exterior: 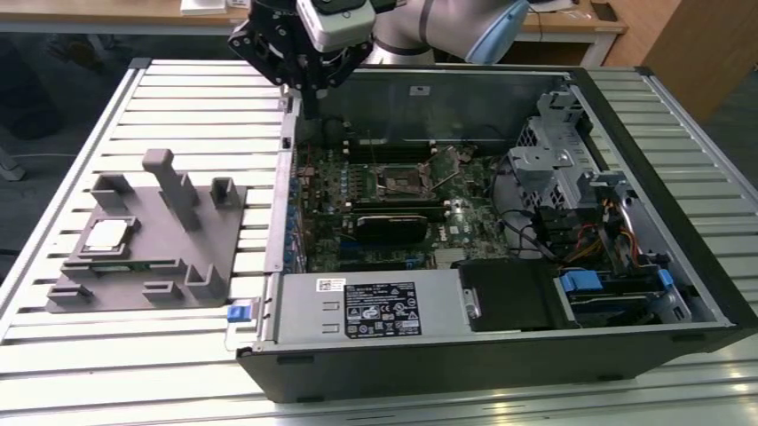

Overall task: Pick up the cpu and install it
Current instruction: 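Reach for the cpu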

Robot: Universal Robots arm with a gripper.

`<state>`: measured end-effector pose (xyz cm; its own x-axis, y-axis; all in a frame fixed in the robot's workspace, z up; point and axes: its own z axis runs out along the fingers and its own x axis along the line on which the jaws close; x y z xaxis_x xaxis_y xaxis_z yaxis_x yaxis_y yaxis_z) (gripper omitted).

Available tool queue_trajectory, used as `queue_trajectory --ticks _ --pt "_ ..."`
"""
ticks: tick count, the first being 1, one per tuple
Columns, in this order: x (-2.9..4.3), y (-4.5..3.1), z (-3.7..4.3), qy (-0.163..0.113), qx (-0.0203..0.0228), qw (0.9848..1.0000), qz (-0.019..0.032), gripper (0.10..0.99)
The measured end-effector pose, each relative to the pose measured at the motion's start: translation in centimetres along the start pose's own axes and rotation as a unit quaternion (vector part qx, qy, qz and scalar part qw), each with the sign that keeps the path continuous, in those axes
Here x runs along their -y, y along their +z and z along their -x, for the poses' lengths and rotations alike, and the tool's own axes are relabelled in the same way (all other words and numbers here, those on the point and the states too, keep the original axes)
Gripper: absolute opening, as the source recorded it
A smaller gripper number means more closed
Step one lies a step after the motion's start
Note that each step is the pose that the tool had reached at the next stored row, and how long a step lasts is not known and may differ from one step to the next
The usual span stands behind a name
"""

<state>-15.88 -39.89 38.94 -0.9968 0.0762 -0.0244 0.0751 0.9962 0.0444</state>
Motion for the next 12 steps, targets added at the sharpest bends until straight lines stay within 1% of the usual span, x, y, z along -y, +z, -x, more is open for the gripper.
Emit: queue_trajectory --ticks 12 --pt "0.03 0.02 -0.35 0.0 0.0 1.0 0.0 0.106"
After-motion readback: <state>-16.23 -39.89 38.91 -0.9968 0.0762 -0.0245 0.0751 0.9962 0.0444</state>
